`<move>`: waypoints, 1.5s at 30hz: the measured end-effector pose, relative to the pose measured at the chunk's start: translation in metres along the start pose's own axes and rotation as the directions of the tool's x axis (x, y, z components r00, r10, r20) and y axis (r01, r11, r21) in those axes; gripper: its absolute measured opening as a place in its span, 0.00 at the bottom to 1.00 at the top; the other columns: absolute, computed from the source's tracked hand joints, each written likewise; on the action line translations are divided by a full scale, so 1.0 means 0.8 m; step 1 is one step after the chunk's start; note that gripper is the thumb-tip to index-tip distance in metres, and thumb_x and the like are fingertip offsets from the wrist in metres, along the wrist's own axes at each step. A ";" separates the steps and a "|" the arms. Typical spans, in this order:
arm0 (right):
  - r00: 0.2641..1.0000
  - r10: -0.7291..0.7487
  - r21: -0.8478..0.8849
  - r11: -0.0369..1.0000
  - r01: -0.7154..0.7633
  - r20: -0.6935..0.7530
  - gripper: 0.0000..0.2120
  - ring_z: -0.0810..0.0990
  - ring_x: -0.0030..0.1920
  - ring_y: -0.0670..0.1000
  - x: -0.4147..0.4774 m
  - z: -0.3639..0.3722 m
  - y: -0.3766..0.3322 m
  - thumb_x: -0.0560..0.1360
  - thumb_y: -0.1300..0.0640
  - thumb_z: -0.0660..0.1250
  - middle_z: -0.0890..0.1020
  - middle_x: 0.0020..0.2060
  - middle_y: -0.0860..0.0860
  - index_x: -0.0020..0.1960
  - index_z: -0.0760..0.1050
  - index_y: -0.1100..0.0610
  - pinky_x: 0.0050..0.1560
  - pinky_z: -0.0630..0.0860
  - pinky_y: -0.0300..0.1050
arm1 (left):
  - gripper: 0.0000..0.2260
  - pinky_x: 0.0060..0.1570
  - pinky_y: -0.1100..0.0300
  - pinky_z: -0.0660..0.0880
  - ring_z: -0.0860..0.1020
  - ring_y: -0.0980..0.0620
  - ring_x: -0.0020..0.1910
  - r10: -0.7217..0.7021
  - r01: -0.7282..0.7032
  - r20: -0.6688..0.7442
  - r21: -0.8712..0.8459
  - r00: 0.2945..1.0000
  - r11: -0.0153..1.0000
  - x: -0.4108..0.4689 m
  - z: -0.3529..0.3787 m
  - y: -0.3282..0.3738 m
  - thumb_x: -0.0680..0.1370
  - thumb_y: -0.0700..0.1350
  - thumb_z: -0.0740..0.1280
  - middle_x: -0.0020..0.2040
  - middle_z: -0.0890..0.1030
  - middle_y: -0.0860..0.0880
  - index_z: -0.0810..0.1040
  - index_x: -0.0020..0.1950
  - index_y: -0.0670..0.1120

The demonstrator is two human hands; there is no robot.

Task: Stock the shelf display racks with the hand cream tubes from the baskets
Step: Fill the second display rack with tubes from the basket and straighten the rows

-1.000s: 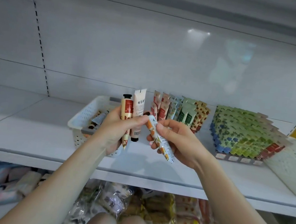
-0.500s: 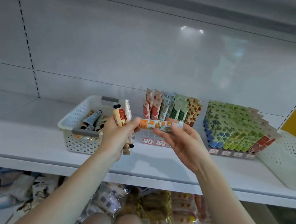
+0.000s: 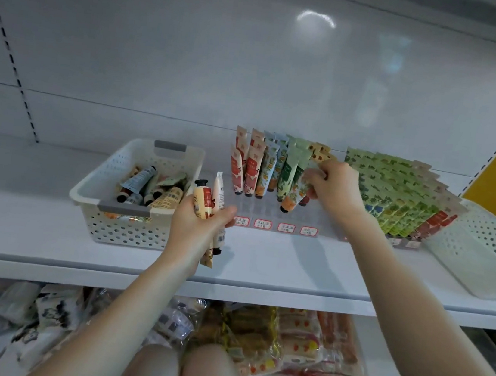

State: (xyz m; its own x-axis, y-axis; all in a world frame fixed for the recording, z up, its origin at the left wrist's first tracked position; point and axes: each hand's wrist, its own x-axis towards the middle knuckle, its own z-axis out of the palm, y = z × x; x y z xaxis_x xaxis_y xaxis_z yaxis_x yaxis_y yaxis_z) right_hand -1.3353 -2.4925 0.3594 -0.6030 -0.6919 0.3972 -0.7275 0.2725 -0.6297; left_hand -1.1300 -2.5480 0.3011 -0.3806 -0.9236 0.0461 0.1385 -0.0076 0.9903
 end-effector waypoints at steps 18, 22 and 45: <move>0.996 -0.016 -0.328 0.944 0.043 0.085 0.17 0.82 0.45 0.61 0.110 0.052 -0.008 0.77 0.66 0.59 0.81 0.41 0.65 0.30 0.62 0.57 0.30 0.70 0.43 | 0.08 0.49 0.45 0.77 0.81 0.51 0.44 -0.045 0.044 0.034 0.026 0.998 0.999 0.028 0.000 -0.015 0.73 0.44 0.71 0.45 0.80 0.46 0.73 0.46 0.50; 0.992 -0.013 -0.360 0.931 0.057 0.124 0.18 0.83 0.44 0.61 0.115 0.064 -0.004 0.77 0.68 0.59 0.81 0.41 0.65 0.30 0.63 0.58 0.30 0.72 0.44 | 0.08 0.49 0.42 0.78 0.81 0.51 0.44 -0.055 0.053 0.033 0.051 0.998 0.997 0.031 0.002 -0.019 0.73 0.44 0.71 0.45 0.80 0.45 0.73 0.46 0.49; 0.976 -0.030 -0.511 0.849 0.138 0.214 0.18 0.82 0.46 0.57 0.113 0.080 -0.010 0.77 0.72 0.55 0.81 0.45 0.62 0.31 0.63 0.59 0.28 0.70 0.38 | 0.09 0.52 0.40 0.76 0.80 0.45 0.48 -0.087 0.085 0.042 0.050 0.995 0.995 0.034 0.008 -0.026 0.72 0.45 0.72 0.43 0.81 0.45 0.75 0.49 0.46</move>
State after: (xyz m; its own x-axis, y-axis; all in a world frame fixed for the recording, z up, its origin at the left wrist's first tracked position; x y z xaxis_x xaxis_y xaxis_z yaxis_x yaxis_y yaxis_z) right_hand -1.3630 -2.5996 0.3574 -0.4972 -0.8266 0.2638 -0.8676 0.4775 -0.1388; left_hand -1.1490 -2.5708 0.2830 -0.4290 -0.9026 -0.0352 0.0597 -0.0672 0.9959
